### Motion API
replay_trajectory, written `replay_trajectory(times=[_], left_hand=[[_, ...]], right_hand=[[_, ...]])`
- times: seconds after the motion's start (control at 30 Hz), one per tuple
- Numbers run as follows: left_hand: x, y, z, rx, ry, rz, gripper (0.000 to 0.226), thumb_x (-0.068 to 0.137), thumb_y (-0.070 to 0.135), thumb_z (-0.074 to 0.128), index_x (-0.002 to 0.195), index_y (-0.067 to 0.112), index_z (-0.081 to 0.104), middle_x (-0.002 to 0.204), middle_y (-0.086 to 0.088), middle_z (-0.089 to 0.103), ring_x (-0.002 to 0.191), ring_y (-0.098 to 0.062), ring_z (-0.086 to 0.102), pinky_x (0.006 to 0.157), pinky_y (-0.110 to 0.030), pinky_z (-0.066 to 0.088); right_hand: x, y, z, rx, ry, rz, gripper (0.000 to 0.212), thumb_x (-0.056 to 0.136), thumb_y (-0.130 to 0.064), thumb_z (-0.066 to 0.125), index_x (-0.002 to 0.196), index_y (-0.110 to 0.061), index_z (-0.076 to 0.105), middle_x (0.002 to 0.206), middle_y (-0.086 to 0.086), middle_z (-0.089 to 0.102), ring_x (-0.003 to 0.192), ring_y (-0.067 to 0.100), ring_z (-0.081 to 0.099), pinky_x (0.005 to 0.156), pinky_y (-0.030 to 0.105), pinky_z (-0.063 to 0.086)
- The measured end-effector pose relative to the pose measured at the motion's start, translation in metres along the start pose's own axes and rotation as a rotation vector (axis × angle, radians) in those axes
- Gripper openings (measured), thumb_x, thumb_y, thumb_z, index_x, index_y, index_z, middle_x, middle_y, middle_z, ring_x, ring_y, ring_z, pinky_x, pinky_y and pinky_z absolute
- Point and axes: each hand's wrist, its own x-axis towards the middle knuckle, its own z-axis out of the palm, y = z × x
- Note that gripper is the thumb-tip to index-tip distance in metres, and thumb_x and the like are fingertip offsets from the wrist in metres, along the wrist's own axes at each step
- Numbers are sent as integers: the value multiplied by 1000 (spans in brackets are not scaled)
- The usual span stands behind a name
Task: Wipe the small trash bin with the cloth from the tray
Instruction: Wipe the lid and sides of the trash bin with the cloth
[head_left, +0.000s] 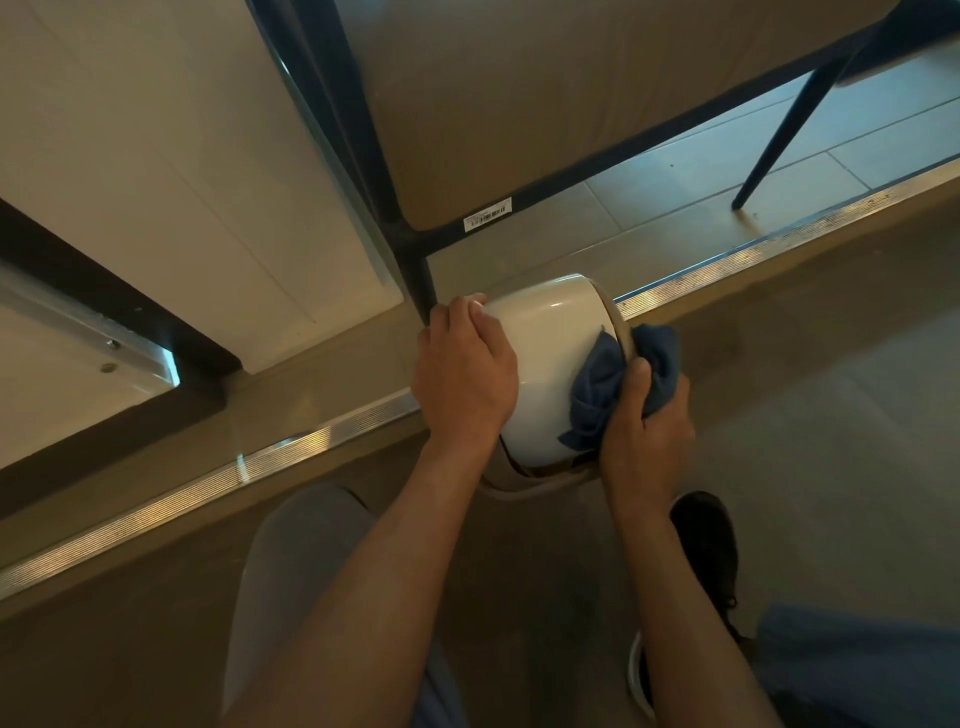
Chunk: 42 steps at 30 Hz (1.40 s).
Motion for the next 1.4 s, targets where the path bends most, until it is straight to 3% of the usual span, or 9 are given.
replay_trajectory(times=[0.17, 0.27, 0.4, 0.53, 0.83, 0.97, 1.1, 1.27, 1.4], left_hand=[[0, -2, 0, 2, -13, 14, 37, 109, 32, 30, 129, 20, 59, 120, -2, 60, 97, -7, 45, 75, -25, 34], [0, 0, 0, -2, -3, 14, 36, 109, 31, 32, 128, 18, 59, 120, -4, 60, 98, -14, 52, 76, -27, 35], [1, 1, -1, -9, -5, -4, 37, 109, 30, 30, 129, 18, 59, 124, -6, 58, 106, -21, 55, 79, -29, 34], [1, 1, 0, -17, -1, -28, 37, 109, 31, 30, 129, 20, 58, 123, -4, 58, 101, -14, 51, 77, -27, 33], [2, 1, 0, -29, 11, -45, 37, 109, 31, 29, 128, 22, 60, 125, -2, 59, 107, -16, 54, 77, -26, 32], [1, 2, 2, -35, 16, -32, 36, 108, 30, 31, 127, 20, 60, 126, -4, 60, 109, -20, 55, 77, -26, 32], [0, 4, 3, -32, 37, -56, 37, 108, 29, 31, 127, 19, 60, 127, -5, 59, 111, -22, 54, 78, -25, 28], [0, 2, 2, -47, -10, -6, 38, 108, 31, 29, 128, 20, 60, 126, -5, 60, 110, -21, 55, 77, -26, 32], [0, 1, 2, -24, -20, 40, 38, 108, 31, 30, 128, 20, 60, 123, -4, 62, 108, -20, 58, 75, -26, 32]], right_hand=[[48, -41, 11, -159, -192, -32, 32, 108, -43, 39, 112, -18, 59, 99, 5, 59, 95, 21, 56, 78, 29, 39], [90, -74, 30, -366, -411, -102, 50, 107, -45, 36, 127, -6, 60, 122, 24, 61, 115, 38, 57, 90, 37, 40], [113, -94, 61, -461, -615, -260, 47, 107, -47, 35, 129, -15, 62, 118, 17, 64, 102, 28, 59, 86, 31, 37], [103, -72, 48, -355, -502, -268, 55, 102, -55, 38, 115, -9, 64, 96, 11, 60, 90, 26, 57, 77, 32, 38], [6, 16, 9, 38, 4, -79, 37, 105, -48, 42, 125, -21, 56, 110, -2, 66, 99, 12, 62, 80, 22, 47], [41, -5, 1, -12, -133, -5, 29, 109, -39, 42, 120, -19, 60, 100, -3, 60, 97, 14, 58, 71, 6, 41], [88, -15, -5, -59, -410, 129, 49, 101, -55, 47, 116, -12, 64, 114, 11, 69, 107, 24, 64, 92, 35, 53], [47, 6, -24, 112, -360, 137, 36, 106, -44, 45, 119, -16, 64, 102, -5, 69, 95, 2, 65, 68, 8, 51], [56, -7, -23, 76, -418, 83, 34, 105, -47, 46, 117, -21, 63, 109, 1, 70, 105, 13, 66, 86, 24, 55]])
